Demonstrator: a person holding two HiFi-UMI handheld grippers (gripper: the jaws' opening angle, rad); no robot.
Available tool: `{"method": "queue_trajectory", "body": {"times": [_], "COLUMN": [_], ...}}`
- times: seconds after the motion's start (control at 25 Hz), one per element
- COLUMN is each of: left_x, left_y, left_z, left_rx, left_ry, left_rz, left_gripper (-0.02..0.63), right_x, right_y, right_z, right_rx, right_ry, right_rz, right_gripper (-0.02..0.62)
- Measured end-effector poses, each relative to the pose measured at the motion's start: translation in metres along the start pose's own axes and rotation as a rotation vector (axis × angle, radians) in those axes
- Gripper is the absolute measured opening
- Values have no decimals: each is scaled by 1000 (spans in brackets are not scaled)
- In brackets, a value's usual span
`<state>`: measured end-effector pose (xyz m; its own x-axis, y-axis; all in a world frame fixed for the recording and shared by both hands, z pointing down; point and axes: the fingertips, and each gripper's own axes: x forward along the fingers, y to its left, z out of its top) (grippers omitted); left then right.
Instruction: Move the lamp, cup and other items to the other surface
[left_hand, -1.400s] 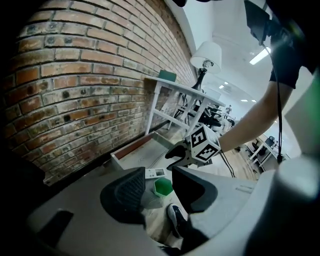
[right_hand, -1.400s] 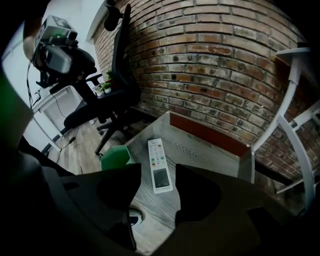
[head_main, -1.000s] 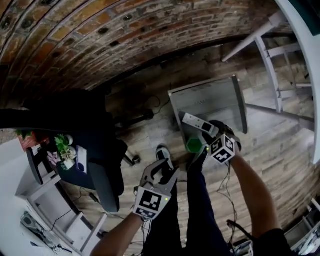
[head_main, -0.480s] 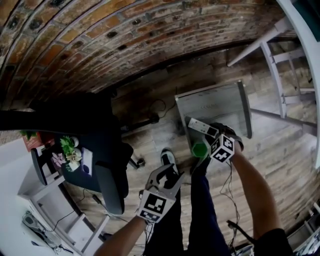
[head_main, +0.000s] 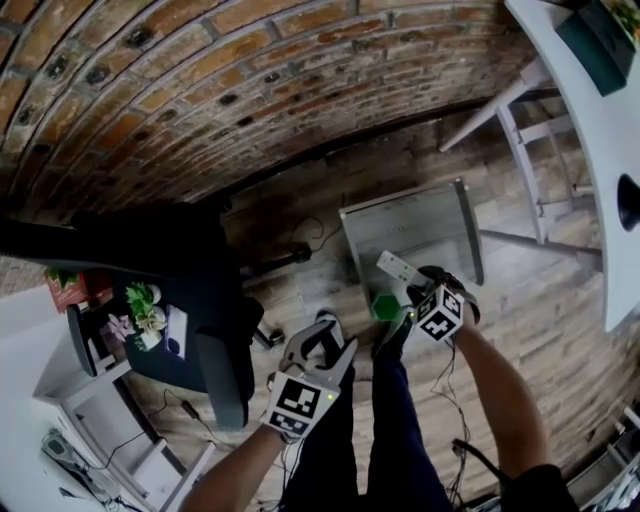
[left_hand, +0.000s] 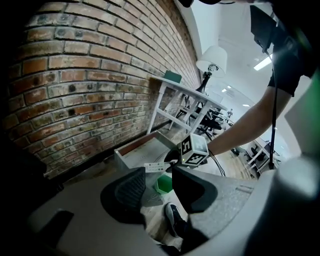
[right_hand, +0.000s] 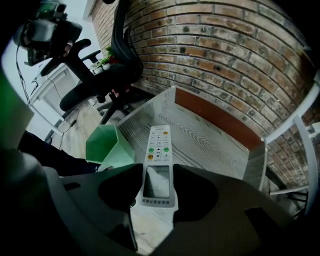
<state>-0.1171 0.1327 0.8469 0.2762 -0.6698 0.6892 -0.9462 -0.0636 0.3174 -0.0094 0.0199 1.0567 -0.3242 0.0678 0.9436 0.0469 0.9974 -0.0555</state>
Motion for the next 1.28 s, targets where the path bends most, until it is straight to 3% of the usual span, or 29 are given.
{"method": "queue_trajectory", "body": {"times": [0.56,1.28], "left_x": [-14,-81], "left_y": [-29,-67], "left_z": [35,133], "left_rx": [58,140], "left_ry": [7,-39], "left_rz": [-26,-52], "left_gripper": [163,163], "right_x": [-69,-240], "right_y": [-2,-15], "right_z": [7,55], "right_rx": [127,258], "right_ry": [-81,-230], "right_rz": [-19,-118], "right_gripper": [196,196]}}
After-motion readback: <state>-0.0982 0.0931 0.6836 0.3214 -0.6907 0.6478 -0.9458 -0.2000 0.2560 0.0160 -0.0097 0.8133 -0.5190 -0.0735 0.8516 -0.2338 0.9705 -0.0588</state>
